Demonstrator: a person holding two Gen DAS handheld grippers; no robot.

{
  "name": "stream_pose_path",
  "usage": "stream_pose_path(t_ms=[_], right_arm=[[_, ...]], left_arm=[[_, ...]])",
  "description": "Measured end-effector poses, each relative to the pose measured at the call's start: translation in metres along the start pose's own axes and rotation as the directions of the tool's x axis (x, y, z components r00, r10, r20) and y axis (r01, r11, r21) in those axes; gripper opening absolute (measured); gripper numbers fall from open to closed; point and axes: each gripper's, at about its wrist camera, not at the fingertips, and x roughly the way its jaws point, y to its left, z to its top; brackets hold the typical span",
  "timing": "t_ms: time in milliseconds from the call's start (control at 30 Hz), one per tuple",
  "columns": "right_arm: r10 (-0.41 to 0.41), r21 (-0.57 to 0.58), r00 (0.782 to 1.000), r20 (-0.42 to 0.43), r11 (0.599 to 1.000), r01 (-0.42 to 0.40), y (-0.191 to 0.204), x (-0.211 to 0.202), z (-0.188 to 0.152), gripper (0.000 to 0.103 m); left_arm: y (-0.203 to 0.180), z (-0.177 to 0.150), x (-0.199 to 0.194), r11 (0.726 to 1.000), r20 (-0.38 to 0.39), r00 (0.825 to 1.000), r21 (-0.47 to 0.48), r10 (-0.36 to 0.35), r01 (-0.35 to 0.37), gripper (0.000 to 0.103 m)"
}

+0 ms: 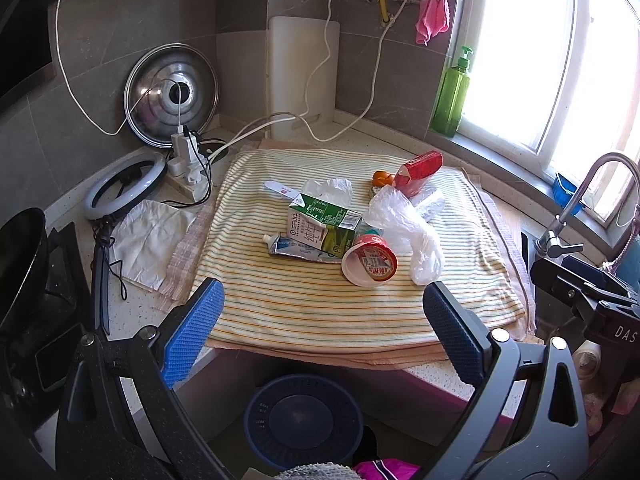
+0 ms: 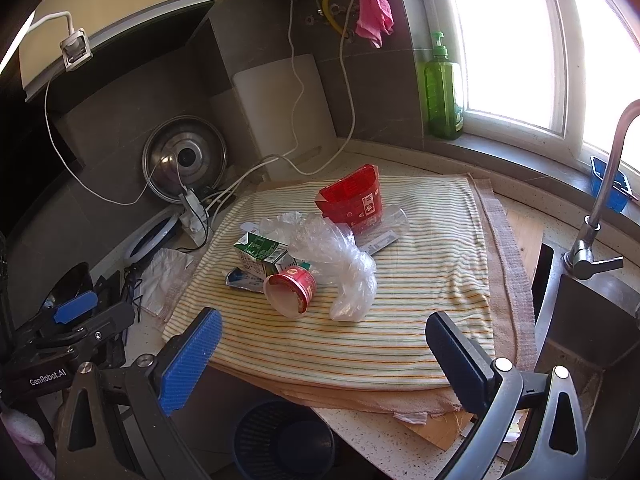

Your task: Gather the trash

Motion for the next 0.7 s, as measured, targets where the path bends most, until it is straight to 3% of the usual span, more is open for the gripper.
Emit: stream_pose_path(t_ms=[700], right_arm=[[0.012, -0.001, 1.000, -0.006, 1.000, -0.012, 0.0053, 0.0044, 0.0019, 0.103]], left_arm=[[-0.0041, -0.0020, 0.0019, 1.000, 0.004, 1.000, 0.001, 0.003, -0.003, 0.101]])
